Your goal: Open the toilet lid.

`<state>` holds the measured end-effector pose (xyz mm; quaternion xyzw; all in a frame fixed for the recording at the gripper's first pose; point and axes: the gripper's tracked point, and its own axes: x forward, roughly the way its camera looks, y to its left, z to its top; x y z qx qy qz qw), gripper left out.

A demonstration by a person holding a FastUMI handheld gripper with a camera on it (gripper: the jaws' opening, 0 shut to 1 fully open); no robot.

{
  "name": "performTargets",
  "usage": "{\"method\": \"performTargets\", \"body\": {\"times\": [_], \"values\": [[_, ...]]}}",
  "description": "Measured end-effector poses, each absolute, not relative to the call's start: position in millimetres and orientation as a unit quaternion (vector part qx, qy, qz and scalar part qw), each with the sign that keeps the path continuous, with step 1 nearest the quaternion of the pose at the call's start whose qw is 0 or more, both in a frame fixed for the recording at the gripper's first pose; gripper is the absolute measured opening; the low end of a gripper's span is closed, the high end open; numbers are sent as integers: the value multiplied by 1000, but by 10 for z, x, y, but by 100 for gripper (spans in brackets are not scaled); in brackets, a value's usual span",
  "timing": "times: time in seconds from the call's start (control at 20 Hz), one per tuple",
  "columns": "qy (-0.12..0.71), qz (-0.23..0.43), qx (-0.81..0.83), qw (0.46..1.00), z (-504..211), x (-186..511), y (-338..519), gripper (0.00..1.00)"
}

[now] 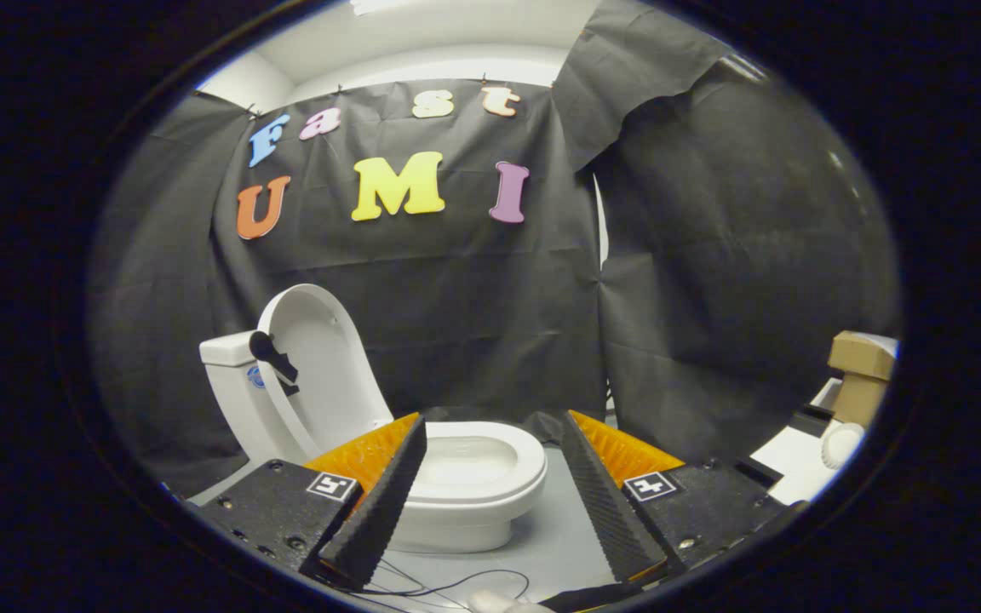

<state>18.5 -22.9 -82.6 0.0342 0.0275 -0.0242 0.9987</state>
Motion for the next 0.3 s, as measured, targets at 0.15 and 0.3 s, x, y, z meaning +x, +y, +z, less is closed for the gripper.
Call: {"method": "performTargets", "body": {"times": [0.15,0.3], "values": [[29,-18,32,999,-857,190,-177,99],[24,-19,17,999,-836,172,-163,99]]}}
